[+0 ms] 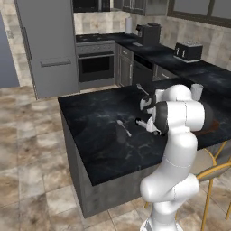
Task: Take the tongs from the drawer on the left and place them on the dining counter next to the tray containing the hot dog.
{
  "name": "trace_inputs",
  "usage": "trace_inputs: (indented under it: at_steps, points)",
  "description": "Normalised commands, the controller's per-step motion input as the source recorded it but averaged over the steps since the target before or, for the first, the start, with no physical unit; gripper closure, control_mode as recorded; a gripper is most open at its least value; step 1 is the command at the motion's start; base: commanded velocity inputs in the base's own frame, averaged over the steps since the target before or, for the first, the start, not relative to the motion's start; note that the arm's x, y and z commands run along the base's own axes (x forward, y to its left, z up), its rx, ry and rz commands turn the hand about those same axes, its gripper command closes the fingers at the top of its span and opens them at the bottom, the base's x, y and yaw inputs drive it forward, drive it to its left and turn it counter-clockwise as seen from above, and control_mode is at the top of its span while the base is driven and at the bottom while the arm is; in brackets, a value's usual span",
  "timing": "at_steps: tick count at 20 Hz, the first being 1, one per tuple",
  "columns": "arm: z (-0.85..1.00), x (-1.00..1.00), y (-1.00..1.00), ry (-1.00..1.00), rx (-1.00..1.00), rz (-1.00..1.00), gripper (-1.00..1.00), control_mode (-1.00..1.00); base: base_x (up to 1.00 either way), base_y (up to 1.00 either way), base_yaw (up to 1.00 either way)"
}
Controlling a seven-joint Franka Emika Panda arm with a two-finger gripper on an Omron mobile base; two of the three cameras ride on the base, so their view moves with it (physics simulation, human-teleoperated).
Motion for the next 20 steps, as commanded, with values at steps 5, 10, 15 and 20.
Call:
trace_inputs:
  at_steps: [5, 10, 15, 20]
  points:
    - [-0.06, -0.07, 0.0, 0.0, 0.0, -0.12, 1.0, -1.0, 0.0, 0.0, 0.0]
    - [-0.02, -0.07, 0.0, 0.0, 0.0, -0.13, 1.0, -1.0, 0.0, 0.0, 0.0]
    - [-0.12, -0.09, 0.0, 0.0, 0.0, -0.1, 1.0, -1.0, 0.0, 0.0, 0.0]
    - [-0.24, -0.21, 0.0, 0.0, 0.0, -0.02, 1.0, -1.0, 0.0, 0.0, 0.0]
